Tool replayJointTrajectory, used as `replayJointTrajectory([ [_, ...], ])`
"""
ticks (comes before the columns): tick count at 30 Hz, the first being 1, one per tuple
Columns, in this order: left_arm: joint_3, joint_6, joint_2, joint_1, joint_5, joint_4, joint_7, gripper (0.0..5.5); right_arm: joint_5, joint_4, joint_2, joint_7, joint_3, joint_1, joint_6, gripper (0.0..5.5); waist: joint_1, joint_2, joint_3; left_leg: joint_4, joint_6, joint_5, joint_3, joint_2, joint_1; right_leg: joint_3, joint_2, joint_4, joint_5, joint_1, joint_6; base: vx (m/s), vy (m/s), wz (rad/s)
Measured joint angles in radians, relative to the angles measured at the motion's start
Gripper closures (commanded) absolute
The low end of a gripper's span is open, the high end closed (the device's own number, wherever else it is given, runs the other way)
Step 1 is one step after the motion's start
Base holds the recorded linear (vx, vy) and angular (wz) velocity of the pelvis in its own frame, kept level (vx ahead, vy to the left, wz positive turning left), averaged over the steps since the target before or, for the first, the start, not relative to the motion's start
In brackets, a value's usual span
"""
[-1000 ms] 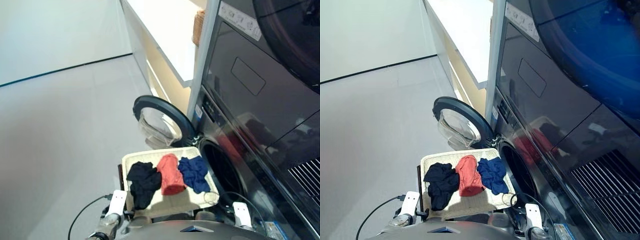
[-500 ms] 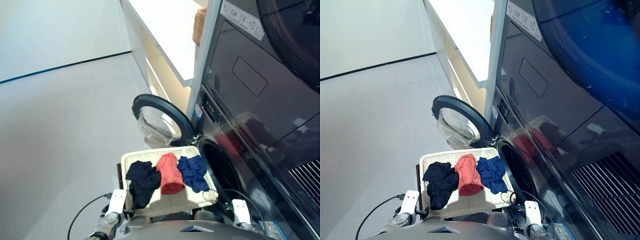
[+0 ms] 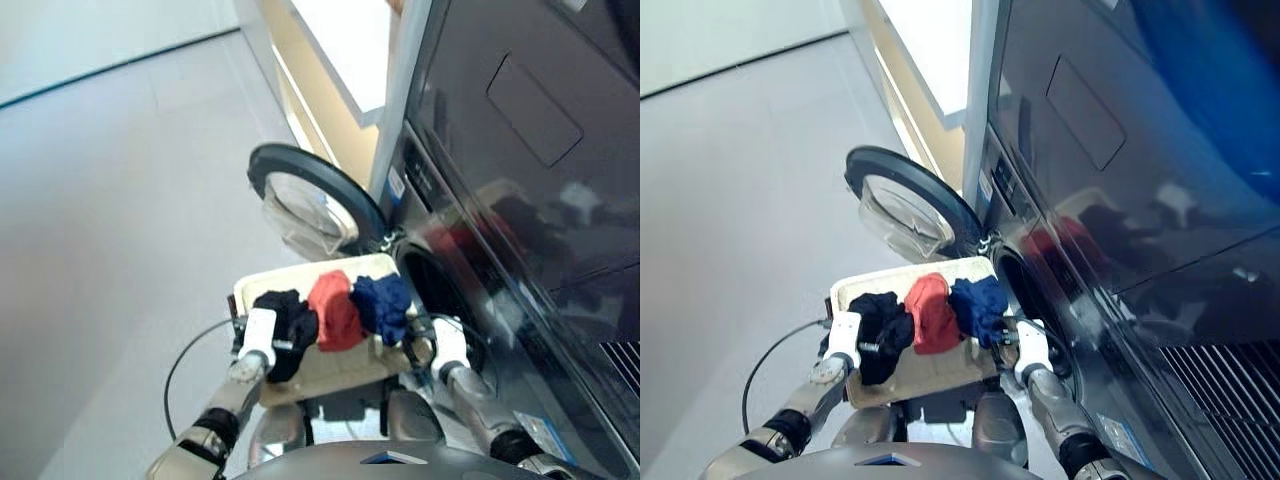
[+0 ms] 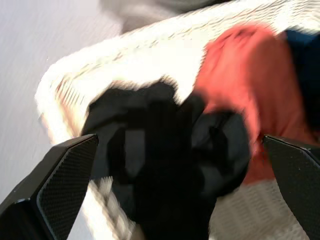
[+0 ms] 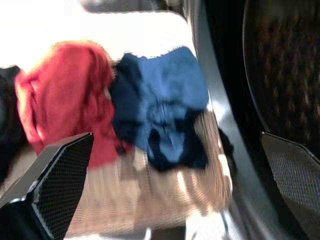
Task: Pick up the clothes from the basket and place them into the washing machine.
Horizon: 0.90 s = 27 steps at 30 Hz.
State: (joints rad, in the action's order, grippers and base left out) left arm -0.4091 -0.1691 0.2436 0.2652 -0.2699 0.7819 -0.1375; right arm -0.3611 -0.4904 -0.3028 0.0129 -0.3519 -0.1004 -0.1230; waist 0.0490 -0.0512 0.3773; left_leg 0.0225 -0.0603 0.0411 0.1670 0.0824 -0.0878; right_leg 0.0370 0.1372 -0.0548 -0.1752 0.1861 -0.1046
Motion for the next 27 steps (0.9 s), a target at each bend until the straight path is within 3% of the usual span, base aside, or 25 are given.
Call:
replayJointTrajectory([
  [6,-0.011,0.002,-0.006,0.152,0.002,0.02,-0.09,0.0,0.001,0.137,-0.015,0.05,-0.041,-0.116,-0.018,0.0,0.012,-0.021,0.115,-0.06,-0.009,-0.003,0.006,0.013,-0.104,-0.019,-0.018,0.067,-0.004,0.116,0.011,-0.091,-0.026,-0.069],
  [10,-0.005,0.003,-0.03,0.253,0.001,0.127,-0.159,0.0,0.002,0.248,-0.027,0.055,-0.109,-0.185,-0.032,0.0,0.022,-0.037,0.142,-0.118,-0.017,-0.009,0.001,0.023,-0.191,-0.033,-0.027,0.152,0.019,0.217,0.027,-0.107,-0.028,0.002],
  [14,0.003,0.002,-0.033,0.299,-0.004,0.149,-0.204,0.0,0.001,0.344,-0.039,0.071,-0.12,-0.208,-0.057,0.0,0.035,-0.046,0.147,-0.219,-0.017,-0.04,-0.007,0.029,-0.308,-0.042,-0.027,0.276,0.069,0.345,0.027,-0.1,-0.03,0.029],
  [17,0.05,0.003,-0.036,0.333,-0.055,0.177,-0.234,0.0,0.001,0.41,-0.045,0.089,-0.126,-0.223,-0.061,0.0,0.049,-0.05,0.15,-0.343,-0.022,-0.078,-0.038,0.051,-0.449,-0.037,-0.037,0.374,0.096,0.461,0.038,-0.063,-0.038,0.072],
  [22,0.08,0.017,-0.012,0.391,-0.092,0.231,-0.271,0.0,-0.001,0.457,-0.063,0.098,-0.153,-0.235,-0.063,0.0,0.057,-0.062,0.153,-0.445,-0.036,-0.091,-0.074,0.069,-0.596,-0.029,-0.048,0.465,0.112,0.593,0.058,-0.073,-0.037,0.096],
  [27,0.114,0.016,0.012,0.464,-0.129,0.249,-0.293,0.0,-0.001,0.491,-0.079,0.11,-0.154,-0.235,-0.069,0.0,0.065,-0.065,0.153,-0.501,-0.045,-0.099,-0.104,0.076,-0.697,-0.024,-0.058,0.493,0.115,0.68,0.059,-0.043,-0.004,0.02],
])
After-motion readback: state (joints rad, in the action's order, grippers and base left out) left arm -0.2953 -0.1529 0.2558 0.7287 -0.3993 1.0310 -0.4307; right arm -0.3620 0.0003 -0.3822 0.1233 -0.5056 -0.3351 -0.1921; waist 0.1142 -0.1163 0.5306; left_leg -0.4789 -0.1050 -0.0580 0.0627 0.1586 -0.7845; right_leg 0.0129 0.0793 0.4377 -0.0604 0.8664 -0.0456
